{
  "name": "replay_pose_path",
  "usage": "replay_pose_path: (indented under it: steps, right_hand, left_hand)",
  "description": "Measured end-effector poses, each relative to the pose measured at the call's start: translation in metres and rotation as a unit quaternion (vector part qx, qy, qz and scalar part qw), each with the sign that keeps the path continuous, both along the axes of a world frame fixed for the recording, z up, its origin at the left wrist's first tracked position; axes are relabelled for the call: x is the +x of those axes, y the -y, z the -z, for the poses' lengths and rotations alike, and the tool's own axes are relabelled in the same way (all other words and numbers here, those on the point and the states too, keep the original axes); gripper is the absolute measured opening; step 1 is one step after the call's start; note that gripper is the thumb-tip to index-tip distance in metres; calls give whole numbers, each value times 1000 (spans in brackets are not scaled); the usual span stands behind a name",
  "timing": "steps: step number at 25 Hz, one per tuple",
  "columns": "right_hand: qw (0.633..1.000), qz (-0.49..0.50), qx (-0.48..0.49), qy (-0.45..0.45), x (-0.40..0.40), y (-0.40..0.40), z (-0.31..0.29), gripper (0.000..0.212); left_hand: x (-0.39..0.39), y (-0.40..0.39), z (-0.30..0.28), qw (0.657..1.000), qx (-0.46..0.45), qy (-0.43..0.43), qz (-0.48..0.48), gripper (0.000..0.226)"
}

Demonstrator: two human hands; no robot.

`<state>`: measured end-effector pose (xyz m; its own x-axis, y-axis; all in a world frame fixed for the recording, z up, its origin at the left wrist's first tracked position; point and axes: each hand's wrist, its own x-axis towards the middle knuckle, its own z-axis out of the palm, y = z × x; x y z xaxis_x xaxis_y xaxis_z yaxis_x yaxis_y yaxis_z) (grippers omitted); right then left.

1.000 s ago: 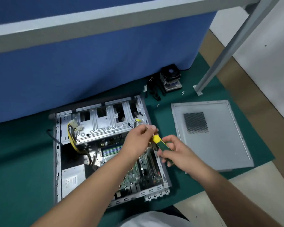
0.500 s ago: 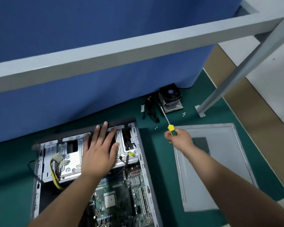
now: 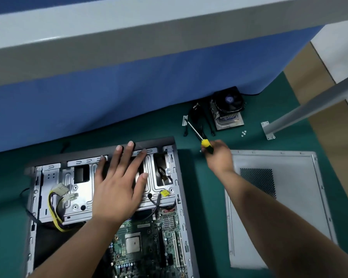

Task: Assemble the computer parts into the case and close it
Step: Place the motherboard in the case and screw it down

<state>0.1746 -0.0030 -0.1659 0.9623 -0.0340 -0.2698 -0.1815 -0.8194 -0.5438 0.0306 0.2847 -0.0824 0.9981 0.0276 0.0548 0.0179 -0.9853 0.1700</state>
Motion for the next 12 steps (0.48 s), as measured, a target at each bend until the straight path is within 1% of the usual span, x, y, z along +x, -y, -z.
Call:
replay_pose_path:
  steps: [2,4,7,9,11,12]
  right_hand:
    - [1000,5,7,2,-4,1,-5,21]
    - [998,43,42,-13,-11,1,-19,22]
    - [987,99,119,-31,-47,-4,-58,15]
    - [970,123,207,-38,-79,-12,-95,10]
    - [956,104,268,-60,-113,-23,-131,5]
    - [950,85,290,-81,-130,-31,-146,1]
  left_hand:
    - [0,-1,0,1000,3,-1,5,55]
    - [4,-1,3,1000,-1,-10,7,55]
    - [5,1,-3,999,-26,-27,2,55]
    - [4,0,-14,996,-87,-36,-3,53]
    - [-5,2,-30,982,-188,-29,-4,48]
    - [-15,6,-38,969,-247,-18,-3,44]
